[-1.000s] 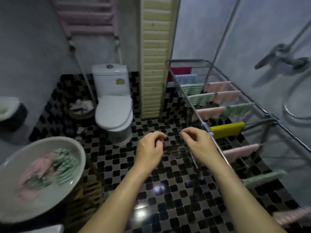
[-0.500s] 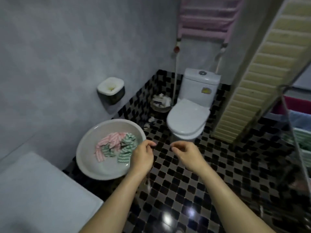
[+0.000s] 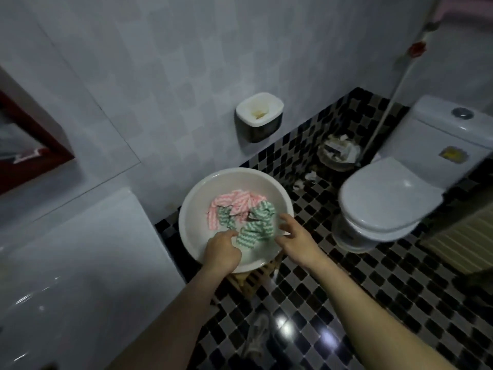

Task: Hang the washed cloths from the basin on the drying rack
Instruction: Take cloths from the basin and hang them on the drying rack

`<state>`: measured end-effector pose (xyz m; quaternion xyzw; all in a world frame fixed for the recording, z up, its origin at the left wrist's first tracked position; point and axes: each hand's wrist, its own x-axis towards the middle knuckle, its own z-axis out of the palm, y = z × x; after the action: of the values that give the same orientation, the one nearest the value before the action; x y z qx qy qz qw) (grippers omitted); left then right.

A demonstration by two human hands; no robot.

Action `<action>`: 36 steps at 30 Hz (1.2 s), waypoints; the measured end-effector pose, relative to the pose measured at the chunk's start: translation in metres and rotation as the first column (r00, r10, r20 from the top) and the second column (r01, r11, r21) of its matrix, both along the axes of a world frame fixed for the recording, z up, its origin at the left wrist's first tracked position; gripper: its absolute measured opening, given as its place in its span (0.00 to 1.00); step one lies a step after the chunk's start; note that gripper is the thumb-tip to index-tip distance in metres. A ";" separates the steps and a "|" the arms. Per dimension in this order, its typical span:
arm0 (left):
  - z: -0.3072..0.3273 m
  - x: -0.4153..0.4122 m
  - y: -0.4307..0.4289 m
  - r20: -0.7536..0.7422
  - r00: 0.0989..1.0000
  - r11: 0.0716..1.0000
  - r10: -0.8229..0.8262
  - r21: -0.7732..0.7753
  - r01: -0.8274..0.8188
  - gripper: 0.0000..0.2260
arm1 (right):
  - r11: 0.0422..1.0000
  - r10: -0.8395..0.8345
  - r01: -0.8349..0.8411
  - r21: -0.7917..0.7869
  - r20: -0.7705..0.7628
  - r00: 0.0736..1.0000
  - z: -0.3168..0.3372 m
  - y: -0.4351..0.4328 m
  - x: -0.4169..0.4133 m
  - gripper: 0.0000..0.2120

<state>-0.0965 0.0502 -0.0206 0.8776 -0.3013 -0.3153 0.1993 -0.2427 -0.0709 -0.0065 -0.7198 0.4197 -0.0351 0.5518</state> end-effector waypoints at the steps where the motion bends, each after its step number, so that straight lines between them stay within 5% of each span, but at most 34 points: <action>1: -0.007 0.008 -0.004 -0.005 1.000 1.000 -0.004 0.013 0.004 0.24 | 1.000 0.031 -0.031 -0.001 -0.019 0.999 -0.005 -0.003 0.009 0.28; 5: -0.033 0.033 -0.025 0.005 0.998 0.995 -0.063 0.074 0.062 0.24 | 0.981 0.140 -0.155 -0.118 -0.124 0.982 -0.027 -0.013 0.039 0.29; 9: -0.065 0.058 -0.058 -0.024 0.996 0.984 -0.081 0.158 0.084 0.23 | 0.849 0.254 -0.395 -0.352 -0.384 0.888 -0.046 -0.038 0.077 0.25; 16: -0.124 0.090 -0.089 -0.053 0.984 0.944 -0.173 0.278 0.181 0.22 | 0.723 0.355 -0.631 -0.281 -0.633 0.688 -0.095 -0.063 0.125 0.19; 19: -0.133 0.097 -0.085 0.019 0.998 0.985 -0.059 0.163 0.055 0.13 | 0.777 0.245 -0.517 -0.360 -0.583 0.775 -0.109 -0.067 0.130 0.14; 21: -0.134 0.104 -0.078 -0.030 0.978 0.977 0.205 -0.058 -0.206 0.09 | 0.846 0.113 -0.314 -0.430 -0.431 0.895 -0.109 -0.071 0.131 0.10; 24: -0.116 0.119 -0.073 -0.425 0.763 0.711 0.486 -0.315 -0.628 0.15 | 0.972 -0.218 0.205 -0.116 -0.104 0.970 -0.098 -0.083 0.135 0.06; 26: -0.095 0.127 -0.074 -0.641 0.609 0.559 0.468 -0.319 -0.765 0.15 | 0.855 -0.456 0.433 0.286 0.018 0.890 -0.084 -0.091 0.134 0.07; 28: -0.076 0.134 -0.075 -0.712 0.570 0.513 0.411 -0.336 -0.790 0.14 | 0.676 -0.592 0.455 0.579 0.059 0.804 -0.069 -0.094 0.132 0.07; 32: -0.081 0.143 -0.078 -0.557 0.739 0.652 0.378 -0.407 -0.640 0.10 | 0.428 -0.663 0.346 0.835 0.030 0.748 -0.064 -0.098 0.131 0.08; 36: -0.121 0.139 -0.093 -0.203 0.969 0.926 0.140 -0.321 -0.201 0.03 | 0.432 -0.613 0.360 0.827 -0.024 0.790 -0.068 -0.097 0.127 0.13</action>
<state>0.0428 -0.0428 -0.1417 0.8216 -0.2545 -0.3169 0.3998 -0.1157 -0.1681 -0.0741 -0.2269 0.4977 -0.1049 0.8306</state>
